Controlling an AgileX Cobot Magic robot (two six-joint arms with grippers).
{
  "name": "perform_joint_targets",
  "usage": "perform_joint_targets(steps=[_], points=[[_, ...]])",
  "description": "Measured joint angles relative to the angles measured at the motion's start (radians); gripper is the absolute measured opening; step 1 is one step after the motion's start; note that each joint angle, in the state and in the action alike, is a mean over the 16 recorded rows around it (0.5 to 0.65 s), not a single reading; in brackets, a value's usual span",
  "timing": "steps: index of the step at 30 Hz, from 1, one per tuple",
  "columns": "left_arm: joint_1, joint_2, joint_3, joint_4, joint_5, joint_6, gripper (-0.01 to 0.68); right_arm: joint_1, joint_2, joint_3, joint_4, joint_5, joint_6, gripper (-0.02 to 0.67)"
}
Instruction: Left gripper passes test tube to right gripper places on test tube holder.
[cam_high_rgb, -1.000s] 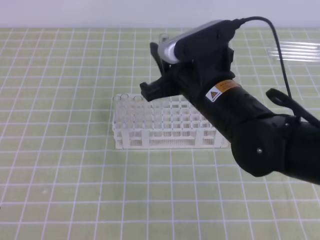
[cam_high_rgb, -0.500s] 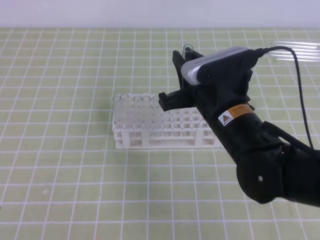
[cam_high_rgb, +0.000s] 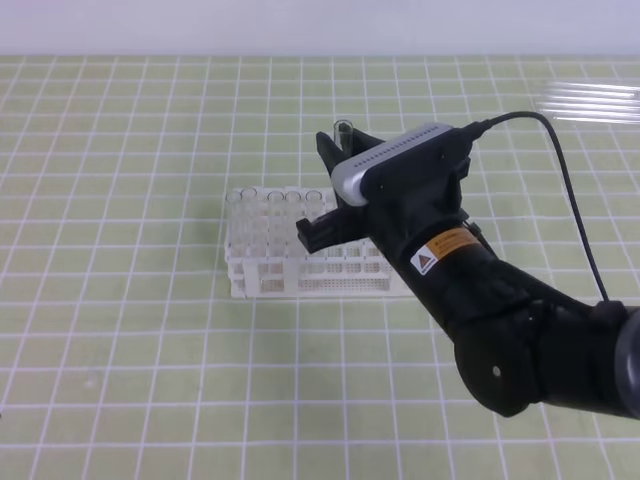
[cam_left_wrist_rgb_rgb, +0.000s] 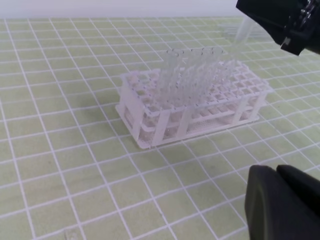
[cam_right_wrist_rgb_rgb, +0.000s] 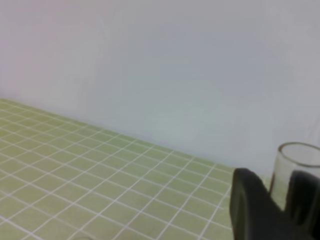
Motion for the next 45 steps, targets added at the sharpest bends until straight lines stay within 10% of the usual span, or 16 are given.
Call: perform_joint_targets(steps=[45], points=[[0.0, 0.0, 0.0, -0.001, -0.001, 0.0, 0.002, 0.0, 0.142, 0.0, -0.033, -0.088, 0.021, 0.099]])
